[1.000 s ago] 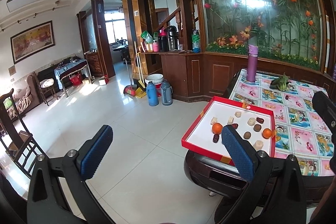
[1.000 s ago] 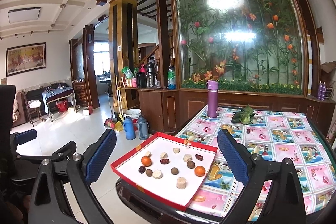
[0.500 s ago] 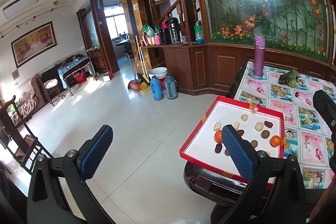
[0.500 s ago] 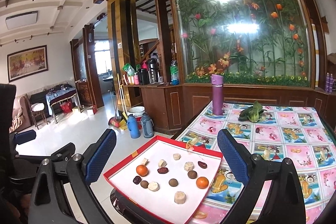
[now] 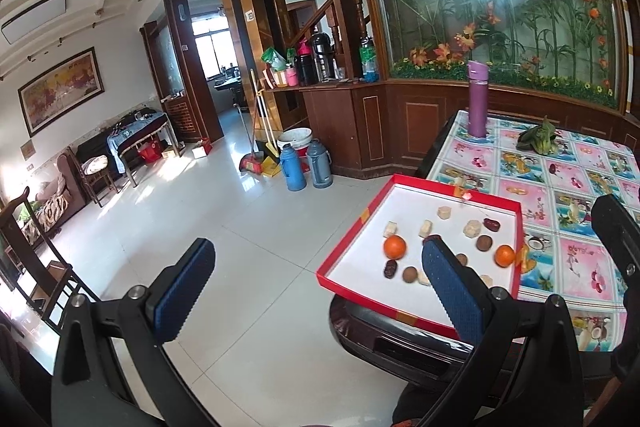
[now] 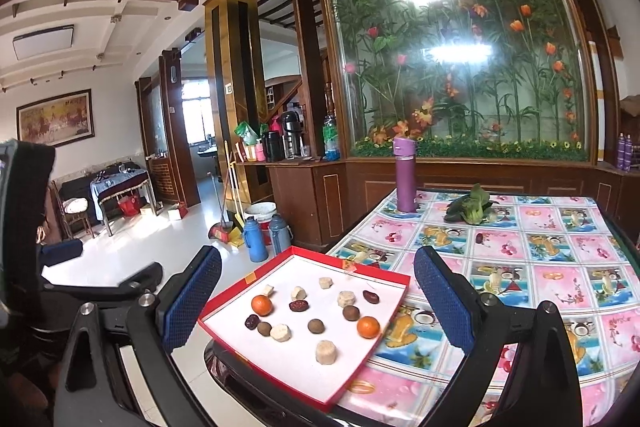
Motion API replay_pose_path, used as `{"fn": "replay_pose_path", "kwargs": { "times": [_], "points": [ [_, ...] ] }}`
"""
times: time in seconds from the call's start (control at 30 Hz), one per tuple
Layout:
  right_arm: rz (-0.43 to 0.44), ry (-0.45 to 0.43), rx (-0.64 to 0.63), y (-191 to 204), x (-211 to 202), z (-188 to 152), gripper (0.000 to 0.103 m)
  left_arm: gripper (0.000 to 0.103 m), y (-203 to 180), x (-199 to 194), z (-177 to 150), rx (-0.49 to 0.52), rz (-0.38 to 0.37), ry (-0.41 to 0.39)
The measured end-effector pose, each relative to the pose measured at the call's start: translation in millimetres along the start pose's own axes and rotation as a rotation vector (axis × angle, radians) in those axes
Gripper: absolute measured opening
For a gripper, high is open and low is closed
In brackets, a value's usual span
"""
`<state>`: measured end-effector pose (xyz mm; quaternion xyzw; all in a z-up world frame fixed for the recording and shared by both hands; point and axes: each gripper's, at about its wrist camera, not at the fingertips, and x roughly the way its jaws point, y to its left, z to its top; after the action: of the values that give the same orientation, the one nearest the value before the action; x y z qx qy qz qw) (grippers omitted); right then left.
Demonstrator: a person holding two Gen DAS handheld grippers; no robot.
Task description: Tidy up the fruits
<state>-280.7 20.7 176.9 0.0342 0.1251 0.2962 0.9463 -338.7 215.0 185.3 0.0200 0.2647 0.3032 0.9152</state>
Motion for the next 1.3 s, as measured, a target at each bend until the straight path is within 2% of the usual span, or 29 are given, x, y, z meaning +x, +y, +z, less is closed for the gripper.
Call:
{"fn": "replay_pose_path", "kwargs": {
  "times": [0.43, 0.63, 0.8, 1.07, 1.3],
  "points": [
    [0.024, -0.034, 0.025, -49, 1, 3, 0.098, 0.103, -63, -10, 14, 0.052, -0.013, 0.006],
    [0.012, -0.021, 0.007, -56, 6, 1, 0.098, 0.103, -75, -2, 19, 0.041, -0.024, 0.019],
    [0.012, -0.015, 0.000, -48, 11, 4, 0.098, 0.103, -70, 5, 19, 0.021, -0.028, 0.033],
    [0.021, -0.033, -0.065, -12, 18, 13, 0.098, 0.103, -36, 15, 16, -0.039, -0.039, 0.028],
    [0.037, -0.001, -0.086, 12, 37, 18, 0.098, 0.103, -1, 25, 13, -0.085, -0.031, 0.006]
  ]
}}
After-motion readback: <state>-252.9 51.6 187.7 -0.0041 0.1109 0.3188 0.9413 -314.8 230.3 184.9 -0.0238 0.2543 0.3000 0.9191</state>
